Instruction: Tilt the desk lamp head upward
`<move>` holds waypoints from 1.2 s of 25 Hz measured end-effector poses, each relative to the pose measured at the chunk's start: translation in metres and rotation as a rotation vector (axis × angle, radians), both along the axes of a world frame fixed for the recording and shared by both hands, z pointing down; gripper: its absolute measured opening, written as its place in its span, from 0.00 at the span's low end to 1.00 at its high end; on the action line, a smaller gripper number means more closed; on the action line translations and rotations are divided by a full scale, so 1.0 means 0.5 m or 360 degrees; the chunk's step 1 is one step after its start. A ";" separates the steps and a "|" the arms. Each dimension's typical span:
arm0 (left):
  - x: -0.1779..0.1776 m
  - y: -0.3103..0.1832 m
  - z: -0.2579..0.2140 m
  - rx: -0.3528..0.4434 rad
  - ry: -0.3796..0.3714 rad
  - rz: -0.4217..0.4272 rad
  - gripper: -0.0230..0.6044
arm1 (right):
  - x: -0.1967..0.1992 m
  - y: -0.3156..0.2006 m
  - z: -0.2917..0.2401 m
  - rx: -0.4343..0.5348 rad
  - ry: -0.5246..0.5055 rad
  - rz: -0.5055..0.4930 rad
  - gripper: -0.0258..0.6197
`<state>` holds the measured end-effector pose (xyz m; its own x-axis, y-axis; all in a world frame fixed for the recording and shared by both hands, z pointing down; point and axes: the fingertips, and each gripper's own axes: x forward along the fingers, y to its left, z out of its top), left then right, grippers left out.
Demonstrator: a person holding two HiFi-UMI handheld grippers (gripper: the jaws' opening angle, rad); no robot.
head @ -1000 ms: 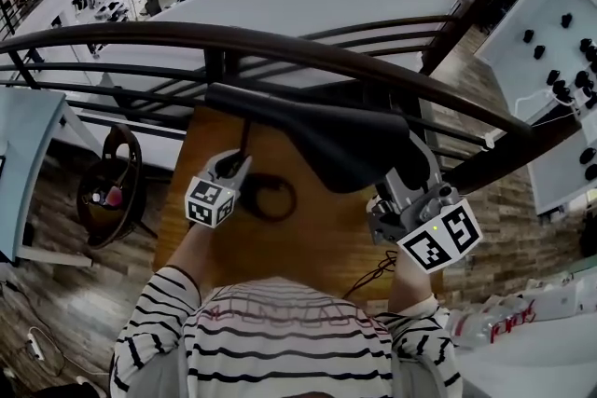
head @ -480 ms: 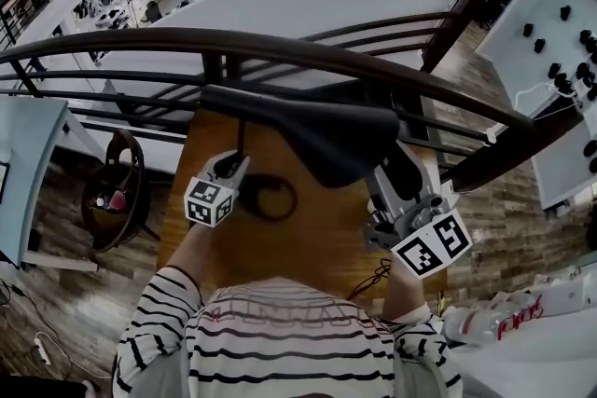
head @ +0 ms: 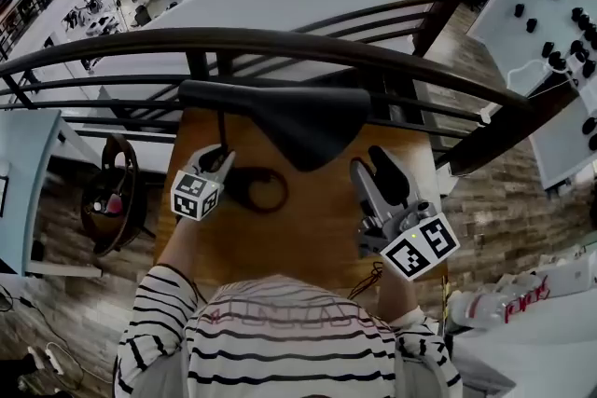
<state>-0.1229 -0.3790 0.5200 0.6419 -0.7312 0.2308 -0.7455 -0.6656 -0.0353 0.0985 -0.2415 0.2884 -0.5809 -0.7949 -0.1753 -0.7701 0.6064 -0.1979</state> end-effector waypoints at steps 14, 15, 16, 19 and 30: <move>-0.004 0.158 -0.057 0.0202 0.0169 -0.0298 0.40 | 0.018 0.043 0.148 -0.0217 0.0008 -0.0118 0.29; -0.003 0.177 -0.058 0.0210 0.0182 -0.0318 0.40 | 0.015 0.048 0.159 -0.0226 0.0019 -0.0136 0.29; -0.002 0.195 -0.058 0.0217 0.0193 -0.0336 0.40 | 0.012 0.052 0.170 -0.0233 0.0032 -0.0152 0.29; 0.001 0.240 -0.055 0.0224 0.0217 -0.0371 0.40 | -0.001 0.060 0.201 -0.0240 0.0083 -0.0196 0.29; -0.013 0.355 -0.040 0.0190 0.0291 -0.0518 0.40 | -0.046 0.081 0.288 -0.0336 0.0212 -0.0311 0.25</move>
<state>-0.1293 -0.2016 0.4999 0.3947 -0.9182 0.0352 -0.9181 -0.3925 0.0548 0.0757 -0.2010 0.4325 -0.7329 -0.6767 0.0699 -0.6708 0.7016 -0.2404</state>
